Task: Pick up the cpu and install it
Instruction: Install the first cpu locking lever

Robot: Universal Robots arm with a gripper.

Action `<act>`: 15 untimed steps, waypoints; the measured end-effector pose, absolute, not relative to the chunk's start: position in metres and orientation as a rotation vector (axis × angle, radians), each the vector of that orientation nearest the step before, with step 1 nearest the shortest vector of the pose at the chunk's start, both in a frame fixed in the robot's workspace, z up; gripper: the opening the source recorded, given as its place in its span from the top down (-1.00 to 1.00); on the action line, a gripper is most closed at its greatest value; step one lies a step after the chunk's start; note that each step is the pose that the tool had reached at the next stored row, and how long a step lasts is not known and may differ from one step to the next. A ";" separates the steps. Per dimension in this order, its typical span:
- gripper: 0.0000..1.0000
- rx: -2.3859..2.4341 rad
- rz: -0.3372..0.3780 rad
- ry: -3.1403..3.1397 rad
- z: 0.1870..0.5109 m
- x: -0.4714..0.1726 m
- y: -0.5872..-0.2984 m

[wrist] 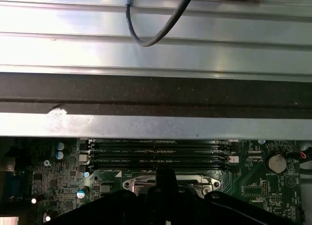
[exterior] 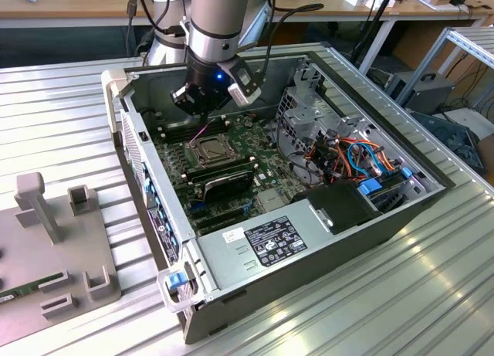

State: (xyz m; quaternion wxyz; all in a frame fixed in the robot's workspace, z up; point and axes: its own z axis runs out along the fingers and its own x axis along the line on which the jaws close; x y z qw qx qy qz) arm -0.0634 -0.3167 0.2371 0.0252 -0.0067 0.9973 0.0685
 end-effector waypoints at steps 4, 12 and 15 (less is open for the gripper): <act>0.79 -0.020 0.224 3.083 0.236 -0.063 -0.317; 0.79 -0.020 0.229 3.083 0.235 -0.060 -0.317; 0.79 -0.020 0.228 3.084 0.235 -0.060 -0.317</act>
